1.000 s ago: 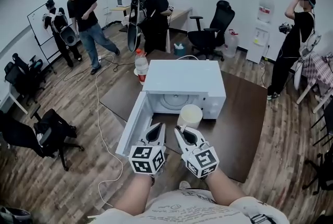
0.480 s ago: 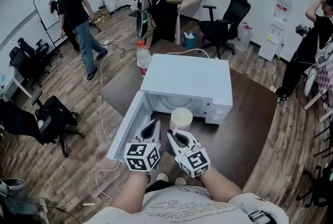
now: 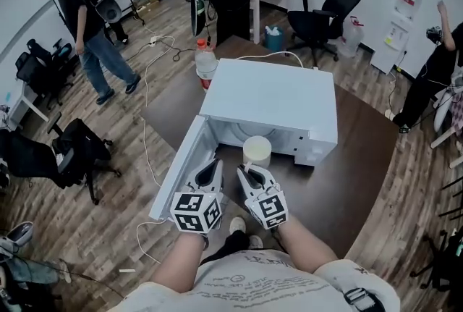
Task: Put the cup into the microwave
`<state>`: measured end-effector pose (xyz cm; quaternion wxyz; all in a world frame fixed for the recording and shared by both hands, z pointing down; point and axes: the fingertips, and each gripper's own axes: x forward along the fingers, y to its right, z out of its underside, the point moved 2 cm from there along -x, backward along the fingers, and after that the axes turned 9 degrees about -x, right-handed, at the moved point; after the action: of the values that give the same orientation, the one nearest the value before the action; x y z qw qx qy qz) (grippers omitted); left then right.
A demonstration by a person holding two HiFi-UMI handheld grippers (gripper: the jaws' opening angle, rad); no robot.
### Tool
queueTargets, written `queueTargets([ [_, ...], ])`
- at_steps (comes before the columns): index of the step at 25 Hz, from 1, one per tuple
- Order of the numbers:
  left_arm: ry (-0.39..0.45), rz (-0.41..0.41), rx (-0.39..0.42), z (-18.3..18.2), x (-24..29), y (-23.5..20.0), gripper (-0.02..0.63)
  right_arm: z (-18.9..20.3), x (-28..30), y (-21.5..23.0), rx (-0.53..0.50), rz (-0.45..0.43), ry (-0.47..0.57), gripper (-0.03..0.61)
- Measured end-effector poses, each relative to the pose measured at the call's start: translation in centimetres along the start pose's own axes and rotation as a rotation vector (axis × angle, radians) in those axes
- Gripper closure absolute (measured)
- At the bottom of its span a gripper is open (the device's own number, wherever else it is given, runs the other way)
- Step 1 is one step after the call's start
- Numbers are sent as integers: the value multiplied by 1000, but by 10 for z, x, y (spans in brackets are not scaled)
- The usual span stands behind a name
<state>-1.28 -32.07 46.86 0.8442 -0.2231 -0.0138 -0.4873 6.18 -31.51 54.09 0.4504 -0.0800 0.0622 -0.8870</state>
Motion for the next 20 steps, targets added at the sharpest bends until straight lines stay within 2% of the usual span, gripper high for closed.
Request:
queueTargets([
  [12,-57,-9,13,19,4,-13,601,54,62,50,-68,75,-87,551],
  [20,-84,-2,31,24,9,-12,601,73,93,77,-41,96,-97,551],
])
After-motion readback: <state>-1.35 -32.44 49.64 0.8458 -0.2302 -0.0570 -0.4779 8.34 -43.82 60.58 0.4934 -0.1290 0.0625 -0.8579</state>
